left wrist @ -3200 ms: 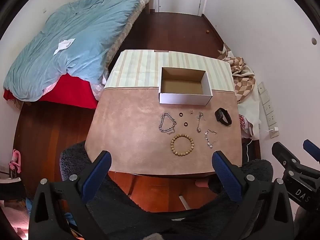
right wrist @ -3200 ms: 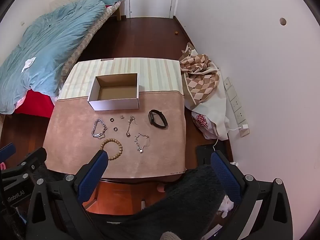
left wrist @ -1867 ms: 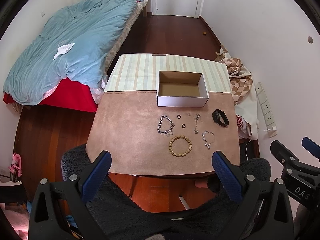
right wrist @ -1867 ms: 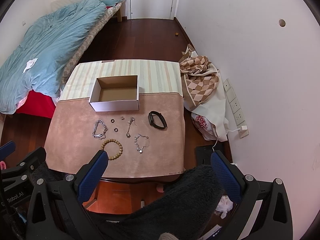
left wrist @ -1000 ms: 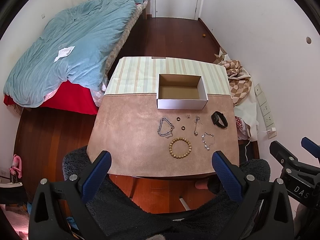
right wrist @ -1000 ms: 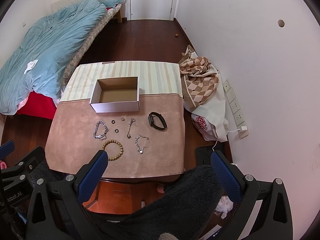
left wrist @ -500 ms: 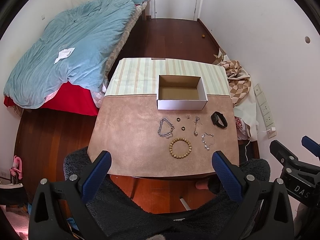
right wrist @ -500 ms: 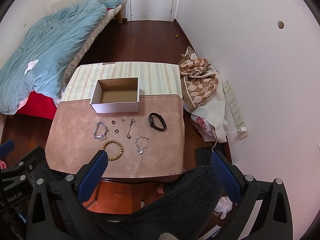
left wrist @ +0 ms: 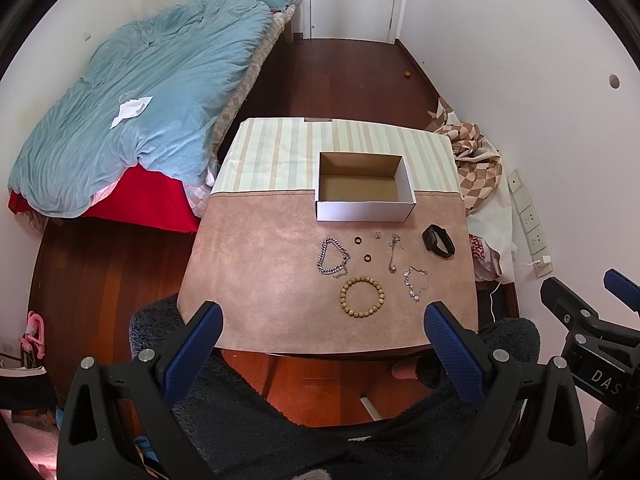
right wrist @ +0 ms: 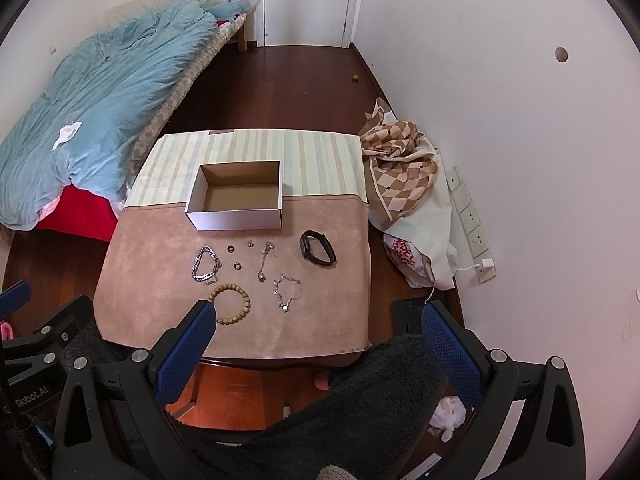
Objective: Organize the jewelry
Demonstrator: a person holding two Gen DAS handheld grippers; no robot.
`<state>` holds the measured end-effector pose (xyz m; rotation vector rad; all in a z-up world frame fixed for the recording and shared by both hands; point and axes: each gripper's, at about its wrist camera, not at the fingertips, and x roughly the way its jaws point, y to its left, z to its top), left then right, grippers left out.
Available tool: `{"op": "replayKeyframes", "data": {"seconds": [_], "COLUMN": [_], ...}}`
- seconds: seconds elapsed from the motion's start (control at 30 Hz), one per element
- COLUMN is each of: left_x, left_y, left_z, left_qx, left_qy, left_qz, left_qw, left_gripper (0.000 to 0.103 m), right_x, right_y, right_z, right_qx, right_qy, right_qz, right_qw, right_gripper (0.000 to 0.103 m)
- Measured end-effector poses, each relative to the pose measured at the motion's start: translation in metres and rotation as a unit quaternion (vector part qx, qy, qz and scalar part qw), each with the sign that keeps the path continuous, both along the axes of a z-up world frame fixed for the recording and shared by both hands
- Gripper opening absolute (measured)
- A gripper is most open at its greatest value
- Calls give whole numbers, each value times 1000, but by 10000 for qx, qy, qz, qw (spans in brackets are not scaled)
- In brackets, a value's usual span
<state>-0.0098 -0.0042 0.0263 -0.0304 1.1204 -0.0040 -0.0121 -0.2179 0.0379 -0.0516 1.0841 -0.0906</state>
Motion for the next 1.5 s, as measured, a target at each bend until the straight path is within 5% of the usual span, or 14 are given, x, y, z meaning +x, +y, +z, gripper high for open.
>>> {"op": "replayKeyframes", "data": {"seconds": [0.33, 0.67, 0.97, 1.5], "left_x": [32, 95, 137, 178], "left_y": [7, 12, 5, 22], "left_z": [-39, -122, -196, -253], "left_qx": [238, 568, 629, 459], "left_qy": [111, 665, 1231, 1745], "left_qz": [153, 217, 143, 403], "left_qw": [9995, 9959, 9903, 9828], "left_gripper": [103, 103, 103, 103], "right_x": [28, 106, 167, 222], "right_y": [-21, -59, -56, -38], "right_z": [-32, -142, -241, -301], "right_qx": [51, 242, 423, 559], "right_qy": [56, 828, 1453, 1953], "right_qz": [-354, -651, -351, -131], "right_qw": [9993, 9941, 9879, 9791], "right_gripper": [103, 103, 103, 103]}}
